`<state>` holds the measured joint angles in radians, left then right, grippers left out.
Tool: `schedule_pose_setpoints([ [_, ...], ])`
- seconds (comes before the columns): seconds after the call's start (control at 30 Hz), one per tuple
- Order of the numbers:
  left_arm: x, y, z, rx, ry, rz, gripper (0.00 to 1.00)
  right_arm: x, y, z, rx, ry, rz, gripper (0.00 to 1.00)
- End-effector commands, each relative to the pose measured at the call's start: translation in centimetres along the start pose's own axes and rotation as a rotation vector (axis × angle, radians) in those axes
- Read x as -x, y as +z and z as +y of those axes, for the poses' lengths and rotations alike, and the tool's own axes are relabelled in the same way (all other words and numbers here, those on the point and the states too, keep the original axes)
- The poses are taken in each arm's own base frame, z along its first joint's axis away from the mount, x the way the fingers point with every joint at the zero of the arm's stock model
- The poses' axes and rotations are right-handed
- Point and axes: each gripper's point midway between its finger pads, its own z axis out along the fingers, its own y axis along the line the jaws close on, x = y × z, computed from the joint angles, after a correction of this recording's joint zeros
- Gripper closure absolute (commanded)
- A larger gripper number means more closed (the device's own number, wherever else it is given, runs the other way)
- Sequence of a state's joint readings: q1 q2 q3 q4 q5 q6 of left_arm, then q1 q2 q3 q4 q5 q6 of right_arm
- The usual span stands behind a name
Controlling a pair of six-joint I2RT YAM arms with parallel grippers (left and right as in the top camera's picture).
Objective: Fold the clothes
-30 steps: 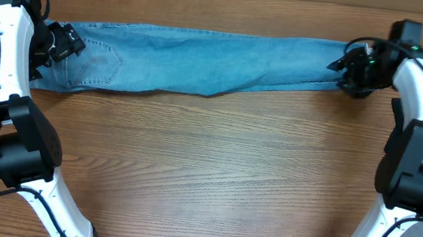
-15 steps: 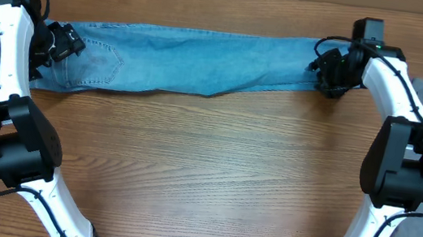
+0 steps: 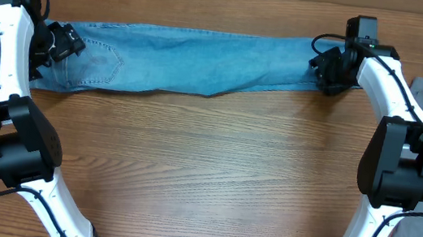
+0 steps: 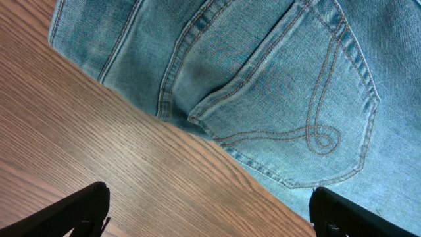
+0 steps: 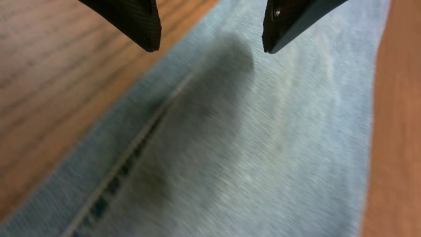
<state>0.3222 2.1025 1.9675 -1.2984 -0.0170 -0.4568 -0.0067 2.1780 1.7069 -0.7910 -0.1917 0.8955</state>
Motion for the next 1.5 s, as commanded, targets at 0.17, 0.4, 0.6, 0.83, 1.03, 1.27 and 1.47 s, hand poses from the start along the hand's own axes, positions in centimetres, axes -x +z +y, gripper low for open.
schedule_pose_setpoints([
  [0.17, -0.3, 0.6, -0.2, -0.002, 0.019, 0.021, 0.0, 0.1, 2.5, -1.3, -0.039, 0.087, 0.006, 0.48],
  [0.4, -0.3, 0.6, -0.2, -0.001, 0.019, 0.022, 0.0, 0.5, 2.4, -1.6, -0.049, 0.088, -0.012, 0.48],
  [0.6, -0.3, 0.6, -0.2, -0.001, 0.019, 0.022, 0.0, 0.8, 2.5, -1.4, -0.041, 0.082, -0.025, 0.53],
  [0.83, -0.3, 0.6, -0.2, -0.002, 0.019, 0.021, 0.0, 0.8, 2.5, -1.1, -0.033, 0.082, -0.029, 0.71],
  [1.03, -0.3, 0.6, -0.2, -0.001, 0.02, 0.022, 0.0, 0.8, 2.5, -1.1, -0.032, 0.081, -0.03, 0.79],
  [1.27, -0.3, 0.6, -0.2, -0.001, 0.019, 0.021, 0.0, 1.1, 2.0, -0.7, -0.024, -0.01, -0.039, 0.9],
  [1.47, -0.3, 0.6, -0.2, -0.001, 0.019, 0.021, 0.0, 2.7, -1.8, -0.2, -0.084, -0.013, -0.13, 0.9],
])
